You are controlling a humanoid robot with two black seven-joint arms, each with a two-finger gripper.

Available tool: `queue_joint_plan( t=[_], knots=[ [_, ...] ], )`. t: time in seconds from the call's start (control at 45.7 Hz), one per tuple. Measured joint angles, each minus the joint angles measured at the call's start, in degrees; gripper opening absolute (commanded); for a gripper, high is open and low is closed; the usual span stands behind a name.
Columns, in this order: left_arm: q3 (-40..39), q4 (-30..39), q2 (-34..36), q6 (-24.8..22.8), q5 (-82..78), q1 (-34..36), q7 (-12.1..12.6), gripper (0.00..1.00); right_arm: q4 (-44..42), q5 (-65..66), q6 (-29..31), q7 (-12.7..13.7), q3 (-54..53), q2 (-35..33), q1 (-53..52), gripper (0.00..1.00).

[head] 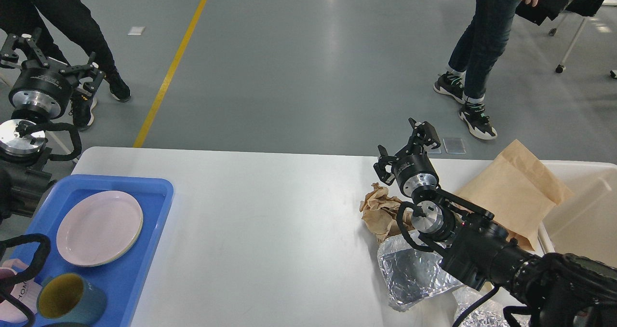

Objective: Tidy desktop

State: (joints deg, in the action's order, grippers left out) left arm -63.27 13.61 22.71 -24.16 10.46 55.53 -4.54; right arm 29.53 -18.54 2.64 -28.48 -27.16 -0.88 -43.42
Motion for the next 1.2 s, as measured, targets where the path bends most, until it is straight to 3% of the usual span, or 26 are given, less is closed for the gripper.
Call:
queue_joint_plan(
  t=[0.197, 1.204],
  knots=[
    [0.1, -0.1, 0.9, -3.1, 0.0, -0.8, -1.9, 0.96, 0.0, 0.0, 0.0, 0.0, 0.0, 0.0, 0.0, 1.00],
    [0.5, -0.1, -9.8, -4.0, -0.3, -9.7, -2.6, 0.96, 0.0, 0.0, 0.0, 0.0, 0.0, 0.0, 0.0, 1.00]
  ],
)
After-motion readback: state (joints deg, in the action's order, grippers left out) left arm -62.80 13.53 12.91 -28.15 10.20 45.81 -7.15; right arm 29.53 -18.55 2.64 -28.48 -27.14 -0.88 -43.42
